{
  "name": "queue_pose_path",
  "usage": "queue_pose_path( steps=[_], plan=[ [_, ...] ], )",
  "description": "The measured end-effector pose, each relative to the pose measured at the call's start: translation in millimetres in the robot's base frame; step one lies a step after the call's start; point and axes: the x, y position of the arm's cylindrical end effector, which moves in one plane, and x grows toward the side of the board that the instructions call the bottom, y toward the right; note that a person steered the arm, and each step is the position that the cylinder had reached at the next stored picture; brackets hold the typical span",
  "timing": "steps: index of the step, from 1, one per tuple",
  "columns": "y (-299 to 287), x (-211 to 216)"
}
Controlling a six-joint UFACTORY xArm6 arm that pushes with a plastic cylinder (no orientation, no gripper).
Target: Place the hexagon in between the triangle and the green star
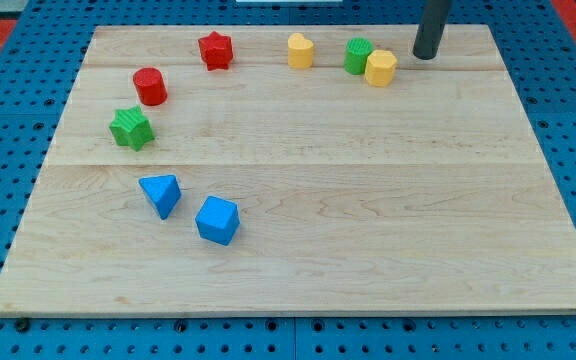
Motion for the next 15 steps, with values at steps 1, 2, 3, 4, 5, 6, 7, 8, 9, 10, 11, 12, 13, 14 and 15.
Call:
queue_pose_path(
  steps=[1, 2, 3, 4, 5, 6, 7, 8, 9, 10, 11, 12, 13, 14, 15],
  plan=[
    [-58, 35],
    [-95, 75],
    [-99, 80],
    [-106, 62],
    [-164, 113],
    [-221, 148],
    [-212, 149],
    [-211, 133],
    [-211, 119],
    [-235, 138],
    [-265, 164],
    [-256, 159],
    [-283, 152],
    [-296, 171],
    [-299, 181]
  ],
)
